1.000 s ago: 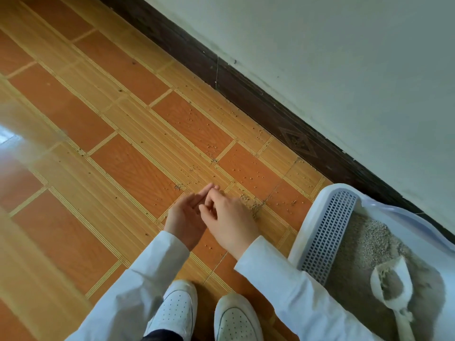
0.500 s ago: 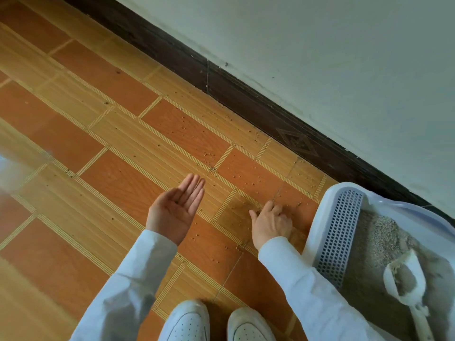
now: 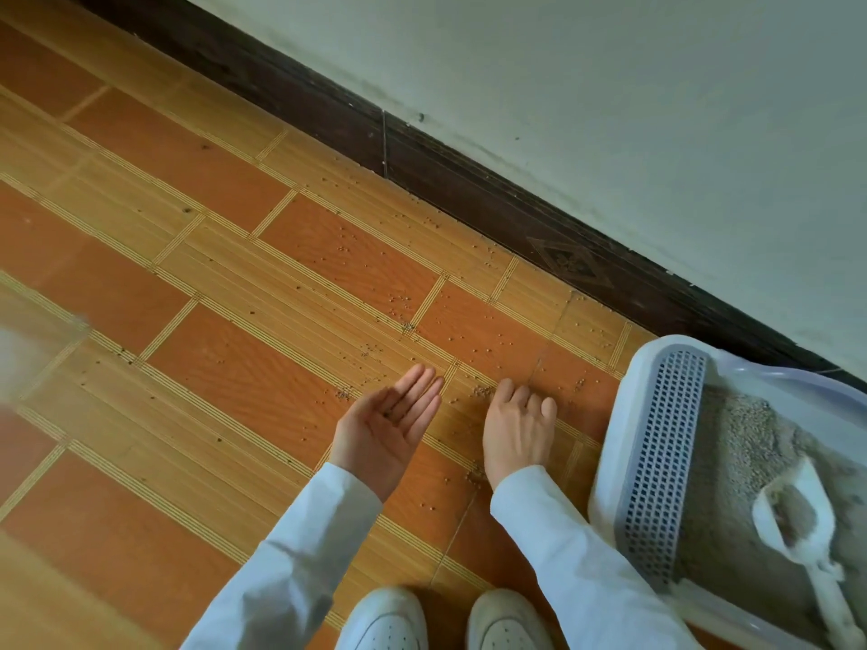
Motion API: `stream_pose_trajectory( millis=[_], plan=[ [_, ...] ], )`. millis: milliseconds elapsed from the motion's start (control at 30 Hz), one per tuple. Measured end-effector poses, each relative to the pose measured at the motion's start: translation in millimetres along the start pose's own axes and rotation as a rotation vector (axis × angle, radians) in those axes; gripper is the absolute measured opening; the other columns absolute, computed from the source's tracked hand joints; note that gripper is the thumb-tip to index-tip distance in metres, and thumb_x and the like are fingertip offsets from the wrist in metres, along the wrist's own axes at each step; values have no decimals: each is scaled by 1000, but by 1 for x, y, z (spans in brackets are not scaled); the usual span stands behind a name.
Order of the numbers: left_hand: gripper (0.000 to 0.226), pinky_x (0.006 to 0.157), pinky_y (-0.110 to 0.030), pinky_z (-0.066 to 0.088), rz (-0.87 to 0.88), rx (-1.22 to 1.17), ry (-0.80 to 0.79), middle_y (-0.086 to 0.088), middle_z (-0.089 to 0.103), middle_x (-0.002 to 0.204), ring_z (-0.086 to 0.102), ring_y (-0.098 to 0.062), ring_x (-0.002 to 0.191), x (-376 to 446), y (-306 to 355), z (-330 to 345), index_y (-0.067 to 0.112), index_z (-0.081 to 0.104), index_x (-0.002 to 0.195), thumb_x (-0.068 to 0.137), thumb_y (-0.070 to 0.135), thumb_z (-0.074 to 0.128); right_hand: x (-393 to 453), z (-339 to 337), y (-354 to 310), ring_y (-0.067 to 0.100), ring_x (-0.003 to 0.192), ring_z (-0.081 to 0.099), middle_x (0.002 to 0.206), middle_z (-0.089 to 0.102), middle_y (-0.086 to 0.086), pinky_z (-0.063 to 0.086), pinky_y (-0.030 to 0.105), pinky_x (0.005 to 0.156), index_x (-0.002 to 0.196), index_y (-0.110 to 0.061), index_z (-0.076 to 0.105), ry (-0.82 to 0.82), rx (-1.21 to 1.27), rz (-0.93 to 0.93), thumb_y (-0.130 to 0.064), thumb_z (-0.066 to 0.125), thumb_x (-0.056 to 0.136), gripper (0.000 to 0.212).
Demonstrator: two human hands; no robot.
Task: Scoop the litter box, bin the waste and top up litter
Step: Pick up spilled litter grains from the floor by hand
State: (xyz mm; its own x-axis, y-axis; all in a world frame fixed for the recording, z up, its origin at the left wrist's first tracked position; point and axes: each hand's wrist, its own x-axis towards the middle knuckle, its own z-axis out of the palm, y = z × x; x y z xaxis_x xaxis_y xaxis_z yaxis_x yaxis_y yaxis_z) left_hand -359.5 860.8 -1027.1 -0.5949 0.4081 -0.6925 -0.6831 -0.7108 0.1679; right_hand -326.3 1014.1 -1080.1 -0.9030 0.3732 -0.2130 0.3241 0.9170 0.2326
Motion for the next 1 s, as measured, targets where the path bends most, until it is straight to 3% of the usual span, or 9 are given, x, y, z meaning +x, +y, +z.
stream_pose_trajectory(
  millis=[133, 267, 400, 533, 667, 800, 900, 1000],
  plan=[
    [41, 96, -44, 47, -14, 16, 18, -20, 62, 124, 60, -32, 115, -3, -6, -1, -8, 56, 121, 98, 15, 30, 2, 3, 1, 27, 68, 61, 75, 67, 11, 41, 39, 75, 92, -9, 58, 35, 6, -32, -9, 58, 88, 4],
    [41, 100, -43, 45, 1, 28, 40, -20, 62, 124, 59, -33, 116, -2, -11, -5, -8, 54, 122, 97, 15, 31, 3, 0, 3, 25, 57, 59, 64, 65, 11, 43, 39, 71, 85, -7, 59, 87, 47, -57, -12, 70, 81, 13],
    [42, 108, -42, 38, 16, 37, 73, -20, 62, 123, 59, -32, 116, 2, -18, -7, -8, 54, 124, 97, 15, 31, -3, -5, 4, 25, 57, 59, 65, 66, 10, 42, 38, 69, 87, -6, 59, 172, 85, -92, -19, 64, 88, 14],
    [42, 103, -41, 45, 21, 22, 66, -20, 62, 124, 60, -32, 115, 1, -21, -6, -7, 54, 124, 97, 16, 31, -4, -2, 7, 26, 61, 59, 69, 67, 10, 38, 39, 71, 93, -8, 57, 97, 40, -21, -40, 51, 94, 32],
    [41, 104, -43, 43, 34, 18, 54, -20, 62, 123, 59, -33, 116, -1, -19, -5, -8, 54, 122, 97, 14, 31, -5, 4, 11, 26, 75, 62, 84, 69, 11, 38, 39, 81, 103, -11, 52, 23, -5, -108, -17, 48, 96, 10],
    [41, 98, -43, 46, 37, 33, 51, -19, 62, 123, 59, -32, 116, -1, -17, -4, -8, 54, 122, 96, 13, 30, -3, -4, 14, 26, 90, 63, 98, 69, 11, 35, 39, 94, 117, -5, 47, -38, -11, -133, -9, 41, 96, 22],
    [41, 97, -43, 47, 38, 38, 47, -20, 62, 124, 59, -31, 116, 3, -16, -7, -8, 54, 123, 97, 14, 31, -5, -8, 10, 23, 73, 62, 79, 70, 8, 40, 39, 85, 107, -3, 54, 7, 28, -136, -10, 55, 91, 18],
    [42, 101, -41, 46, 46, 59, 51, -19, 62, 124, 59, -31, 116, 7, -18, -9, -7, 54, 123, 96, 14, 31, -14, -13, -6, 17, 53, 52, 59, 62, 2, 43, 35, 70, 90, -6, 59, 206, 195, -195, -13, 66, 86, 10]
  ],
)
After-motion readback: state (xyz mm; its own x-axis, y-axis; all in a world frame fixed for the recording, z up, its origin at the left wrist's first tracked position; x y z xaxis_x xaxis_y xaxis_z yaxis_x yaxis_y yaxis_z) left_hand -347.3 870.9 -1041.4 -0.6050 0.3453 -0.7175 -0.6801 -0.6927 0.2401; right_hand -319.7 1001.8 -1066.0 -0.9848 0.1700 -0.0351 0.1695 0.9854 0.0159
